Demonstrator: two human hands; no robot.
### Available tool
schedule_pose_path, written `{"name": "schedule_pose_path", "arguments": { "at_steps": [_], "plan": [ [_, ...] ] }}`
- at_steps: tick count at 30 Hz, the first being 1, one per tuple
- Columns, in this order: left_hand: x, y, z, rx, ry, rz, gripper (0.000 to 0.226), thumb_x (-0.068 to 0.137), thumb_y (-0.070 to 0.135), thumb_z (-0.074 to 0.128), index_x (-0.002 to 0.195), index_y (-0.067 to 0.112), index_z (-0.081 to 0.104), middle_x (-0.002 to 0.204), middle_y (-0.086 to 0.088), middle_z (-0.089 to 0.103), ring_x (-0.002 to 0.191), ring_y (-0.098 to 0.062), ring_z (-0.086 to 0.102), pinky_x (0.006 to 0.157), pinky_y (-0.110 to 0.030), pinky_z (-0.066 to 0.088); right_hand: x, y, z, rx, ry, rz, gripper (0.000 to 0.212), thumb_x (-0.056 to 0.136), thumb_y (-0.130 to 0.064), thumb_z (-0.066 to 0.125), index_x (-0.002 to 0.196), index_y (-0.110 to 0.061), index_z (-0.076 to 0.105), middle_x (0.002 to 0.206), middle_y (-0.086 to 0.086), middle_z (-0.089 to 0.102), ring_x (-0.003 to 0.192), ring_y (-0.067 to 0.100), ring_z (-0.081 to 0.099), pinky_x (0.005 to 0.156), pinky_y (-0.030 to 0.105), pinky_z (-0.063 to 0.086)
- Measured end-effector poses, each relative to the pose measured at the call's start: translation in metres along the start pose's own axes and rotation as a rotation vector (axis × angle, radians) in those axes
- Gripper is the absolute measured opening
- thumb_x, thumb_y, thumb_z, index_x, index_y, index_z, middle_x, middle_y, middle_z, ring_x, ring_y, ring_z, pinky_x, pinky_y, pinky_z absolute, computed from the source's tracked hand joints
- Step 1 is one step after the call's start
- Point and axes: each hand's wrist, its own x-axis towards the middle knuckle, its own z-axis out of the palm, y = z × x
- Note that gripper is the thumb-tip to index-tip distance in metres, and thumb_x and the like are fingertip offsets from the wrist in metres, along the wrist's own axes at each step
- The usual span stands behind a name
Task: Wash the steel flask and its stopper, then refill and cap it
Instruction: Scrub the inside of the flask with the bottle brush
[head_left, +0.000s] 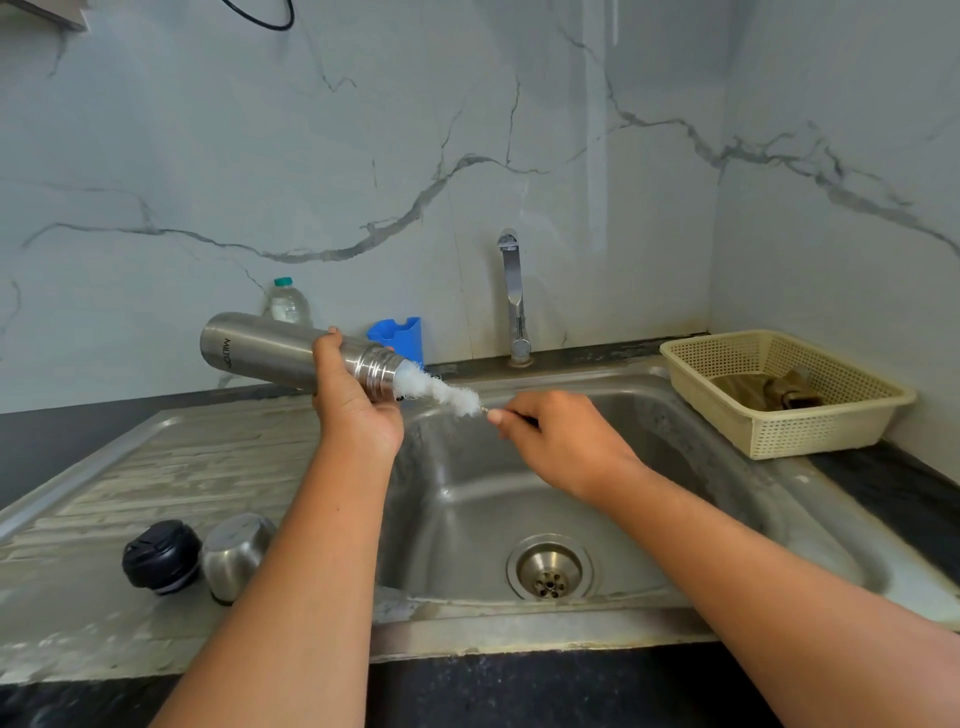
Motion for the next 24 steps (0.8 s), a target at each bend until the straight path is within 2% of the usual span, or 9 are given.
{"name": "schedule_pose_path", "arguments": {
  "at_steps": [2,6,9,11,15,17,19,21,24],
  "plan": [
    [-0.004,0.001,0.000,0.006,-0.033,-0.036,0.031,0.086,0.036,0.075,0.105,0.015,0.062,0.083,0.000,0.068,0.072,-0.018,0.067,0.073,-0.032,0.058,0.001,0.001,-0.005,0.234,-0.116,0.114,0.041,0.104,-0.048,0.052,0.083,-0.019,0.071,0.063,-0.002,0.052,0.053,0.012,0.046,0.051,0.024,0.038],
    [-0.015,0.002,0.002,-0.062,-0.066,-0.092,0.027,0.089,0.035,0.072,0.096,0.010,0.063,0.069,-0.003,0.067,0.062,-0.018,0.066,0.064,-0.027,0.058,-0.002,0.004,-0.017,0.766,-0.457,0.434,0.039,0.105,-0.046,0.051,0.091,-0.013,0.065,0.061,-0.005,0.029,0.047,0.007,0.019,0.039,0.017,0.015],
    [-0.017,0.002,0.004,-0.081,-0.079,-0.119,0.030,0.090,0.036,0.071,0.090,0.007,0.064,0.069,-0.006,0.066,0.059,-0.018,0.064,0.060,-0.024,0.057,-0.002,0.009,-0.020,0.875,-0.594,0.535,0.037,0.104,-0.046,0.051,0.092,-0.013,0.062,0.063,-0.006,0.027,0.045,0.004,0.019,0.035,0.015,0.016],
    [-0.019,0.000,0.005,-0.079,-0.087,-0.129,0.031,0.090,0.036,0.071,0.088,0.005,0.065,0.072,-0.007,0.065,0.060,-0.018,0.064,0.059,-0.024,0.056,-0.001,0.011,-0.020,0.857,-0.605,0.549,0.039,0.105,-0.047,0.049,0.092,-0.013,0.063,0.062,-0.006,0.028,0.045,0.004,0.019,0.036,0.015,0.016],
    [-0.014,0.001,0.004,-0.024,-0.050,-0.072,0.027,0.088,0.033,0.075,0.089,0.006,0.071,0.075,-0.006,0.066,0.061,-0.018,0.064,0.058,-0.026,0.056,0.001,0.012,-0.010,0.500,-0.362,0.347,0.049,0.101,-0.056,0.052,0.097,-0.011,0.071,0.063,-0.006,0.047,0.047,0.008,0.034,0.045,0.020,0.029],
    [-0.010,0.000,0.004,0.000,-0.009,-0.015,0.042,0.080,0.032,0.082,0.111,0.008,0.070,0.084,-0.008,0.069,0.066,-0.022,0.067,0.061,-0.033,0.059,0.000,0.013,-0.005,0.182,-0.191,0.192,0.038,0.093,-0.057,0.065,0.098,-0.019,0.069,0.076,-0.008,0.060,0.059,0.006,0.052,0.056,0.021,0.041],
    [-0.009,-0.002,0.005,0.034,0.051,0.056,0.056,0.080,0.027,0.085,0.127,0.012,0.058,0.095,-0.007,0.072,0.074,-0.023,0.073,0.069,-0.039,0.063,0.000,0.014,-0.004,-0.048,-0.080,0.101,0.030,0.089,-0.048,0.075,0.102,-0.023,0.063,0.090,-0.008,0.064,0.078,0.009,0.062,0.067,0.026,0.052],
    [-0.010,-0.004,0.007,0.055,0.109,0.120,0.048,0.085,0.022,0.083,0.122,0.015,0.054,0.100,-0.005,0.075,0.079,-0.020,0.076,0.075,-0.042,0.065,0.000,0.012,-0.003,-0.147,0.072,0.051,0.024,0.091,-0.037,0.076,0.098,-0.021,0.061,0.092,-0.003,0.063,0.083,0.019,0.062,0.073,0.036,0.056],
    [-0.007,-0.006,0.007,0.046,0.143,0.143,0.055,0.084,0.024,0.084,0.127,0.017,0.050,0.116,-0.006,0.074,0.092,-0.022,0.078,0.080,-0.046,0.065,0.003,0.010,-0.003,-0.212,0.247,-0.063,0.020,0.095,-0.030,0.071,0.091,-0.014,0.060,0.087,0.000,0.060,0.079,0.025,0.058,0.070,0.040,0.053]
  ]
}}
